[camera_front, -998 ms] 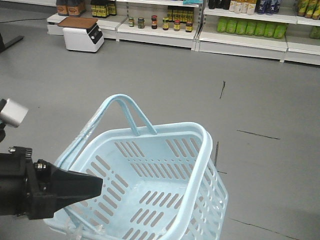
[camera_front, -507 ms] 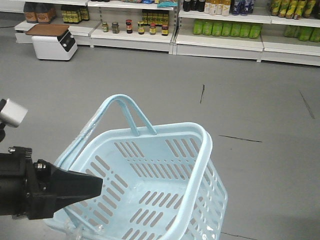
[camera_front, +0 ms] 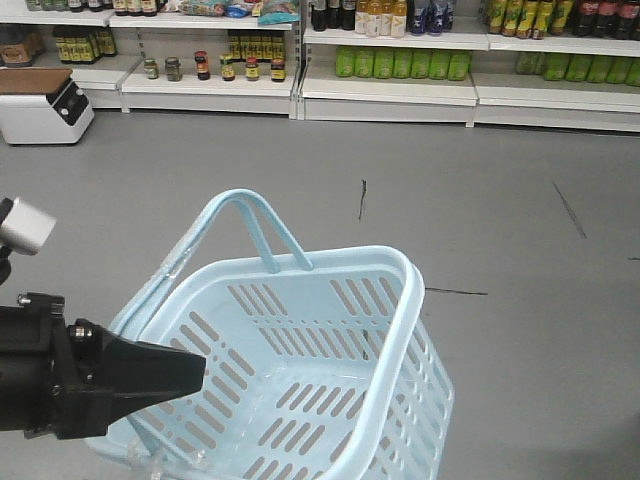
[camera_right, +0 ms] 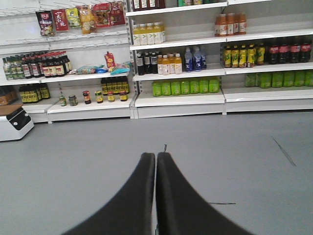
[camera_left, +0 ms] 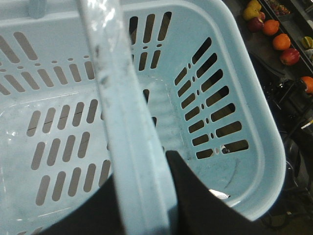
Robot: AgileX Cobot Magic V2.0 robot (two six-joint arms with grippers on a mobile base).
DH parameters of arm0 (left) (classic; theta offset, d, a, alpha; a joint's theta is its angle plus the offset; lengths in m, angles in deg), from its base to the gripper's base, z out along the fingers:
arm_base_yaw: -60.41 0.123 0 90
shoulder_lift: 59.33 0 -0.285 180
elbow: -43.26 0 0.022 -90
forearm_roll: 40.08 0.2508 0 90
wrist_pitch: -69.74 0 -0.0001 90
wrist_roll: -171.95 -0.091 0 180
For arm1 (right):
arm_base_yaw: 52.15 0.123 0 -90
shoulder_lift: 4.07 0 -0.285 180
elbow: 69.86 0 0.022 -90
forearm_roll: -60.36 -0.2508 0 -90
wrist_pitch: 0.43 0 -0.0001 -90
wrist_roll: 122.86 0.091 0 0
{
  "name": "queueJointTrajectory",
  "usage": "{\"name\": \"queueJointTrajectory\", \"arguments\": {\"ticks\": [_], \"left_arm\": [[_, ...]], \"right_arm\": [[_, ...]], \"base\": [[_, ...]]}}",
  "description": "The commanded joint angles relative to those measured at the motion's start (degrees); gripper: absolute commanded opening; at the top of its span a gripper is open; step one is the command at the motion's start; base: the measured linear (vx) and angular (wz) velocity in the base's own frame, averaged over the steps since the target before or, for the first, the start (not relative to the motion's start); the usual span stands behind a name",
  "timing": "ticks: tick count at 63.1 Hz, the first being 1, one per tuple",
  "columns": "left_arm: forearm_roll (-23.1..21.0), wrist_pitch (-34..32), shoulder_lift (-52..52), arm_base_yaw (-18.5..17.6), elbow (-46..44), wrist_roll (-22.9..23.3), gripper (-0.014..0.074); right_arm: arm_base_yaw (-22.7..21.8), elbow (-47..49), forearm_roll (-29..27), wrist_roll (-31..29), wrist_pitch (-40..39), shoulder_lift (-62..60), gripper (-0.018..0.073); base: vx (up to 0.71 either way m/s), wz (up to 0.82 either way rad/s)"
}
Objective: Pick three apples into basket with both arms
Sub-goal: 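Drive the base across the floor carrying the basket in the left gripper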
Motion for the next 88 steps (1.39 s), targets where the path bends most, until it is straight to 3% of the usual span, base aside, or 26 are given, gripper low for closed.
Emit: {"name": "queueJointTrajectory", "arguments": {"ticks": [1, 88], "left_arm": [[-4.7, -1.4, 0.8, -0.4, -1.7, -0.2, -0.0008], [-4.7, -1.4, 0.8, -0.4, -1.7, -0.2, -0.0008]], "right_arm": [[-0.4, -0.9, 0.6, -0.2, -4.4, -0.6, -0.0001], [-0.4, -0.9, 0.6, -0.2, -4.4, -0.6, -0.0001]], "base": [[0.25, -0.19], [0.23, -0.25]]}}
